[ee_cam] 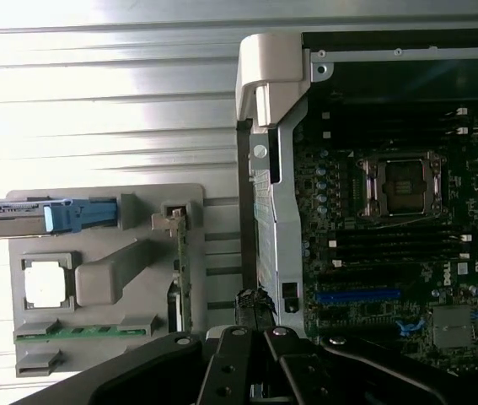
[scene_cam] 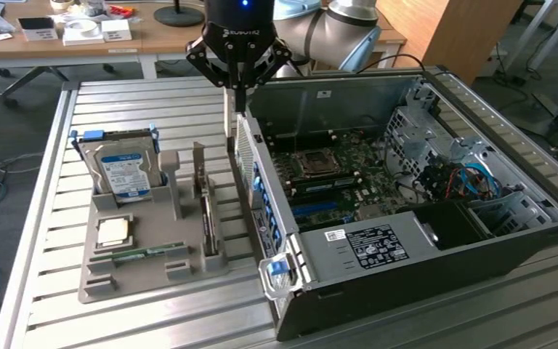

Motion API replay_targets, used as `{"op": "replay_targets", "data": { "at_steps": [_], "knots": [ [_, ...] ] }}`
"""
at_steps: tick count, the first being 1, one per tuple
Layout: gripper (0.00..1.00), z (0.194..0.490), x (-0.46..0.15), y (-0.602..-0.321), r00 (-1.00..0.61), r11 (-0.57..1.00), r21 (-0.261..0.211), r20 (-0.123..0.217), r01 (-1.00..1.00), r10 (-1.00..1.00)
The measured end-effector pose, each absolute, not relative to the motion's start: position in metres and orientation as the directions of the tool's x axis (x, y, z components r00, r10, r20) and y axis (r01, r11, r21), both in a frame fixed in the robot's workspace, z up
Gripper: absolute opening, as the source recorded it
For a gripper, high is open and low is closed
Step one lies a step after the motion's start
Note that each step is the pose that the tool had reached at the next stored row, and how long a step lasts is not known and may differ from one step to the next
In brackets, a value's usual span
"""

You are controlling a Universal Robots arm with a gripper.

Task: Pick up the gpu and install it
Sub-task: 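Reach for the gpu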

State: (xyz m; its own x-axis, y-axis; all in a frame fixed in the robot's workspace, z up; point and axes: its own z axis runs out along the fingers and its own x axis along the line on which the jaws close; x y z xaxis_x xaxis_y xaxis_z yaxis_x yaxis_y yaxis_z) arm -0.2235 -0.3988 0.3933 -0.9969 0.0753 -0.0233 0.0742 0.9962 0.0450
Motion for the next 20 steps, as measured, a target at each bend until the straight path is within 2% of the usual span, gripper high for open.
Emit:
{"op": "replay_targets", "data": {
  "at_steps": [20],
  "knots": [
    [0.11,0.393,-0.242,-0.399,-0.997,0.996,0.045,-0.023,0.074,0.075]
  ]
}}
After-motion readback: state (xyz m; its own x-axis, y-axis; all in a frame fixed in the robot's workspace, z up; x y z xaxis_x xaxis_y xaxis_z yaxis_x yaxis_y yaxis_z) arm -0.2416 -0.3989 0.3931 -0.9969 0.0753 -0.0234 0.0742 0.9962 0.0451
